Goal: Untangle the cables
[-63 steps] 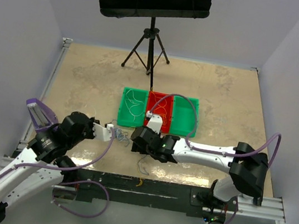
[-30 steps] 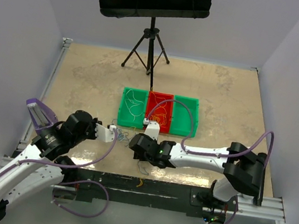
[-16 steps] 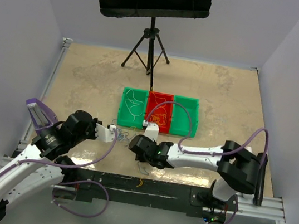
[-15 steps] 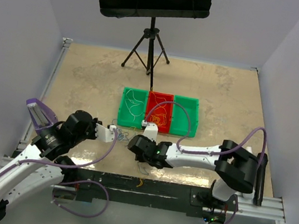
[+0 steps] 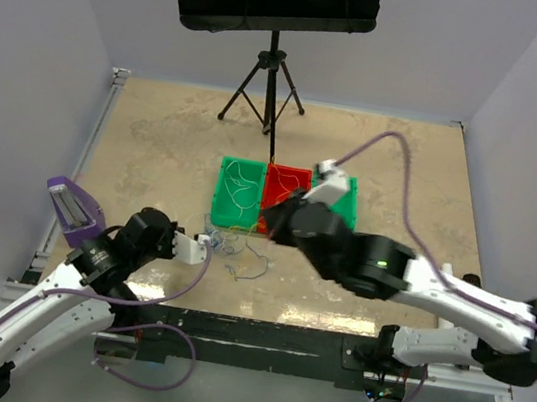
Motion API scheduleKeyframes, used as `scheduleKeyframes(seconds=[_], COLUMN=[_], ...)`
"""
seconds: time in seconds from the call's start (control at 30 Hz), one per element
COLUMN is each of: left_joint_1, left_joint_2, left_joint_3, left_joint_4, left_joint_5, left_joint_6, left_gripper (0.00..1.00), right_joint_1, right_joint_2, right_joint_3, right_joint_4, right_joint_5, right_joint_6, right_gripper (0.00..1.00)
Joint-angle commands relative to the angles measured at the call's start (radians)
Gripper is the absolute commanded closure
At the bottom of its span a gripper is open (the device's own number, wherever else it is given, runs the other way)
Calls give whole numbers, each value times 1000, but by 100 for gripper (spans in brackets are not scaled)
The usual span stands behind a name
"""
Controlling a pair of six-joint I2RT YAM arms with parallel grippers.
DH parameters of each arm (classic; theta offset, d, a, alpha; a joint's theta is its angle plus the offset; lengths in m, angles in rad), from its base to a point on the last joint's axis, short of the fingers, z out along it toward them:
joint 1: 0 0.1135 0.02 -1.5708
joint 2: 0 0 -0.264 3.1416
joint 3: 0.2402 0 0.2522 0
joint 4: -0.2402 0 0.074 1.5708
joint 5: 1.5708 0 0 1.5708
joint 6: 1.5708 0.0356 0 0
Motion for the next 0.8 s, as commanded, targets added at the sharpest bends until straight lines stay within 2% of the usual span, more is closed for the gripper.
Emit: scheduleKeyframes(seconds=[0.0,0.17,0.33,0.77], left_joint_1=[5,2,3,5], left_joint_2=[-23,-45,-93,-228], left_joint_3=[-75,-140,-203,-353], left_joint_4=[56,53,30,-59], left_joint_5=[24,27,-8,-94], left_joint_6=[-18,-10,36,112], left_gripper=[100,100,100,100], right_joint_1=[2,2,1,-7], right_joint_2=[-229,-337,-403,-322], right_joint_3=[172,328,428,719], right_joint_4=[-267,-528,-531,-528], right_joint_5=[286,460,517,763], right_joint_6=[38,159,104,-134], right_gripper=[100,100,100,100])
